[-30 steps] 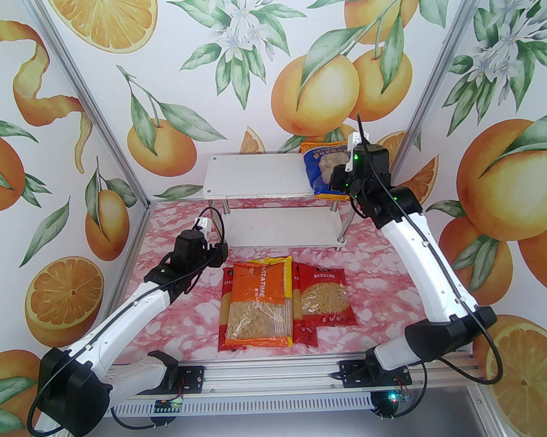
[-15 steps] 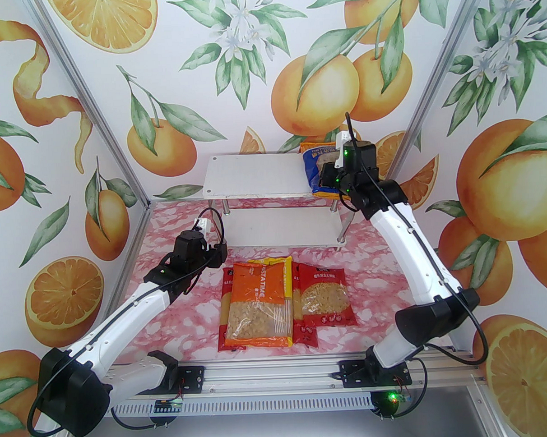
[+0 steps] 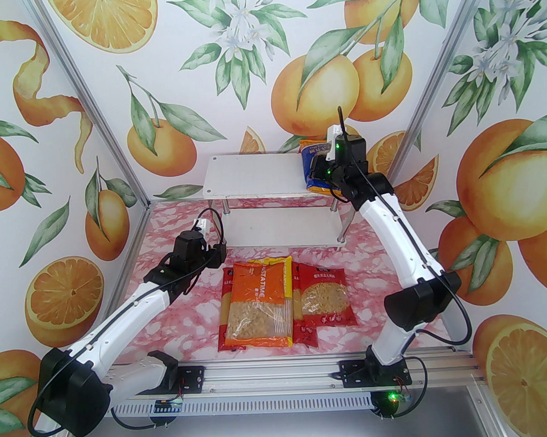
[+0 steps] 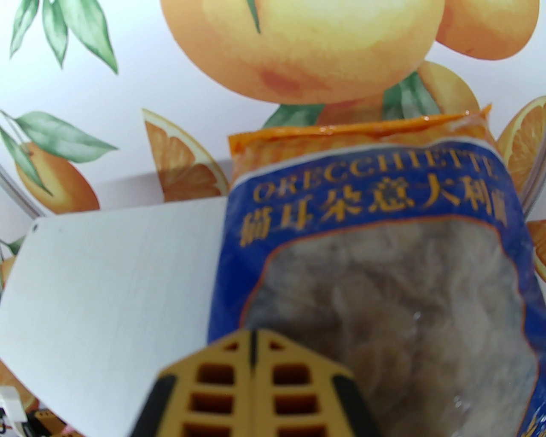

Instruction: Place and organize the pasta boxes and bags onto the shelf

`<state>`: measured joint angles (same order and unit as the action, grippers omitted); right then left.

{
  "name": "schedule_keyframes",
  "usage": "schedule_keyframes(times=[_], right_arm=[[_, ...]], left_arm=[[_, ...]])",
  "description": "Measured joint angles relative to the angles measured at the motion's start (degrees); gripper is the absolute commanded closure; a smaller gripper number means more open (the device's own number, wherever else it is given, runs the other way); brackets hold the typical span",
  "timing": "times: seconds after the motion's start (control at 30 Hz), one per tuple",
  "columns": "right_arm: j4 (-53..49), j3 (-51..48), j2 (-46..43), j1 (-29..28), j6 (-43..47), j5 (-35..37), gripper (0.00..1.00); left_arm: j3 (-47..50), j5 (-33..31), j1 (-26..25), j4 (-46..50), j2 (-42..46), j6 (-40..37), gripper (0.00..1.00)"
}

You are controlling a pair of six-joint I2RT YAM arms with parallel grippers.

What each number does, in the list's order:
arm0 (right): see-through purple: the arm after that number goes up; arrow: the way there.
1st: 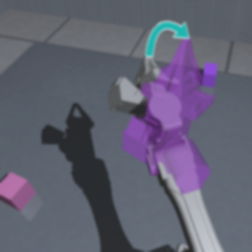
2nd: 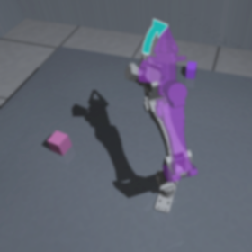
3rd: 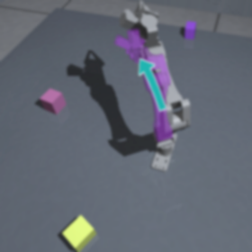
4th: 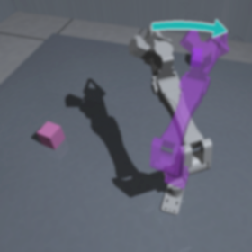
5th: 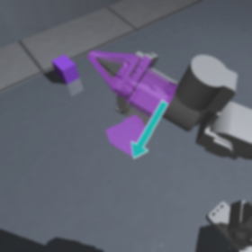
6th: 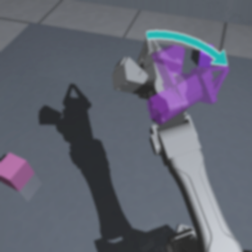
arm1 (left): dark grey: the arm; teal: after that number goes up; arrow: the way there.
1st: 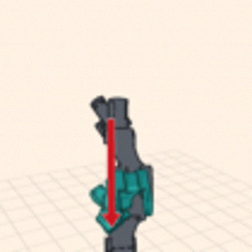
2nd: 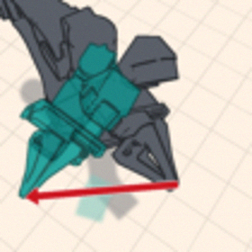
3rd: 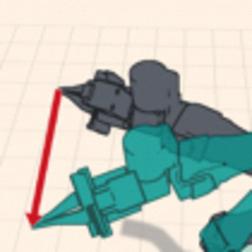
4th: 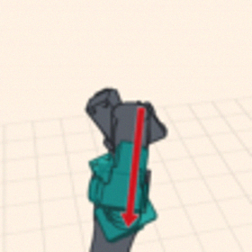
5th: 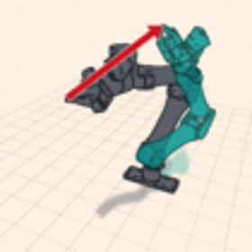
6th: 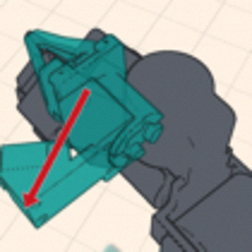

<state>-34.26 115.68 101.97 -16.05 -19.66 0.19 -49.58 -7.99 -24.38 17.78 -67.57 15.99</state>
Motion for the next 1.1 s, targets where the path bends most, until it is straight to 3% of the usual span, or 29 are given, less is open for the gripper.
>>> schedule_keyframes(times=[0.23, 0.3, 0.43, 0.57, 0.87, 1.1], right_arm=[[1.09, 1.22, 1.51, 0.00, -0.52, -0.85, 0.99], [1.14, 1.11, 1.36, 0.00, -0.92, -0.96, 0.82], [1.33, -0.33, -0.11, -0.04, -1.60, -2.80, 0.59], [0.83, -1.77, -2.60, 0.07, -2.21, -4.94, 0.45], [1.29, -6.91, -14.60, 1.09, -2.36, -4.68, 0.42], [-0.15, -17.03, -28.61, 1.09, -0.07, -3.06, 0.41]], left_arm=[[0.00, -0.09, 0.37, 0.04, -0.09, -0.13, 0.42], [0.00, -0.09, 0.35, 0.09, -0.09, -0.15, 0.42], [0.00, 0.09, 0.37, 0.07, -0.20, -0.46, 0.42], [0.00, 0.87, 0.35, 0.09, -0.42, -0.66, 0.43], [2.45, 4.07, -1.27, 0.22, 3.39, -1.36, 0.44], [2.47, -0.94, -16.09, 3.17, 7.06, 0.63, 0.43]])
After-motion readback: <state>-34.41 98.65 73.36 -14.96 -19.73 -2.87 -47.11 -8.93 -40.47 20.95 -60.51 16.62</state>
